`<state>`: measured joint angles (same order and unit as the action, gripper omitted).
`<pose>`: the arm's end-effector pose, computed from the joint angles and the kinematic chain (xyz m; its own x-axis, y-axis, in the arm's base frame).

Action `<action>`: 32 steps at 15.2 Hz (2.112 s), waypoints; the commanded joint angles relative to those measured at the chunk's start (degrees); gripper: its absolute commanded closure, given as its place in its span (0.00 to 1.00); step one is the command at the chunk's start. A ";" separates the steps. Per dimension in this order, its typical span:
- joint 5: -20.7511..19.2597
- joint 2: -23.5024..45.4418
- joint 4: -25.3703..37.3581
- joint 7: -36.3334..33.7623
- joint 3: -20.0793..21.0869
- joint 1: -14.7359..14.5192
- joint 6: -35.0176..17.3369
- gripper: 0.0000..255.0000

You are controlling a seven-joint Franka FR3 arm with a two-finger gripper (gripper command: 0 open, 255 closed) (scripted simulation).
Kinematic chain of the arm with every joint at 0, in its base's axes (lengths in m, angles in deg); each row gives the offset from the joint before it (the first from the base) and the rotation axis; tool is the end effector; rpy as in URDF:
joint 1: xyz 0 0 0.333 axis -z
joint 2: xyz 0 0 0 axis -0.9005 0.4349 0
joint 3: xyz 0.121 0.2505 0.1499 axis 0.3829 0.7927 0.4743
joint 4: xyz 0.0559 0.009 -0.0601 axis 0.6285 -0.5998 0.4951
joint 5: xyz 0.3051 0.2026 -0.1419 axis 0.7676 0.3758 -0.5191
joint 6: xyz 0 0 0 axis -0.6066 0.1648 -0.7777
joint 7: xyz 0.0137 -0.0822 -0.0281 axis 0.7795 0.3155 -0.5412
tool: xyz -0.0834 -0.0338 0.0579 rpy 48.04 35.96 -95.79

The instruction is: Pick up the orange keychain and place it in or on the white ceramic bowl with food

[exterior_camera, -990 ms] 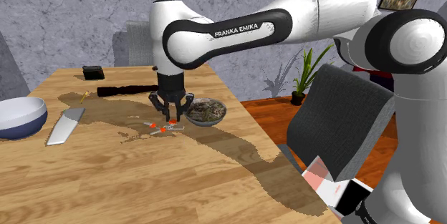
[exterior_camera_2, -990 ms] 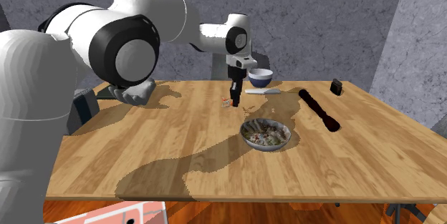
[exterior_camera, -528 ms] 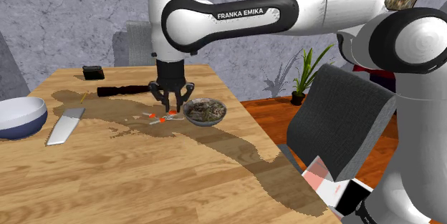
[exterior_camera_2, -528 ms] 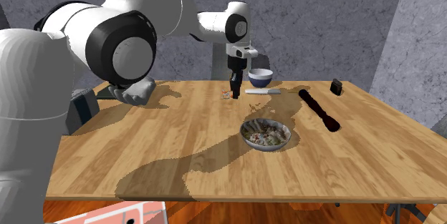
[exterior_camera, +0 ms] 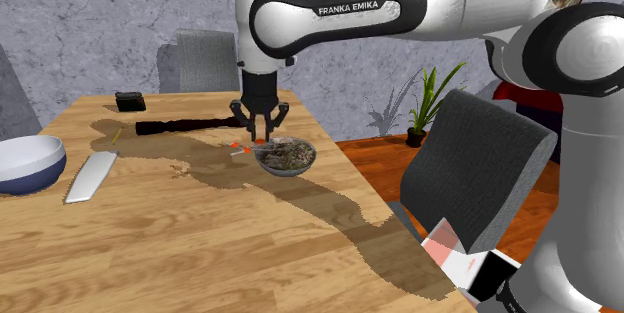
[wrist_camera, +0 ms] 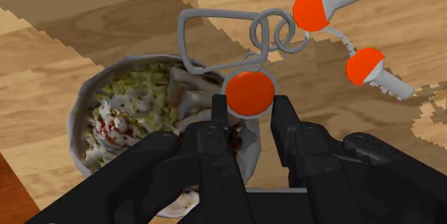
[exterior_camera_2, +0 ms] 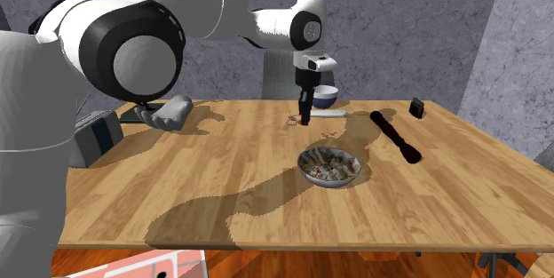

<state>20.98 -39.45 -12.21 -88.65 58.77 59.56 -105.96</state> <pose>0.6101 0.2752 0.4883 0.7966 -0.6045 -0.0022 -0.6045 -0.7966 -0.0006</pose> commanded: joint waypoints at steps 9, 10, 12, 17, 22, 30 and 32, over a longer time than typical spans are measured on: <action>1.90 -1.91 -1.58 12.61 -3.42 9.17 -0.27 1.00; 2.02 -1.76 -1.21 14.24 -3.92 10.27 -0.10 1.00; 1.96 -1.70 -2.67 14.18 -3.96 10.37 -1.61 1.00; 1.74 -1.31 -5.99 14.00 -4.09 10.51 -5.28 1.00; 1.39 -0.59 -8.85 13.75 -4.26 10.57 -8.81 1.00; 1.16 -0.10 -10.19 13.59 -4.37 10.57 -10.61 1.00; 1.16 -0.10 -10.19 13.59 -4.37 10.57 -10.61 1.00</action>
<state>22.15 -39.55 -22.39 -75.06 54.41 70.13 -116.56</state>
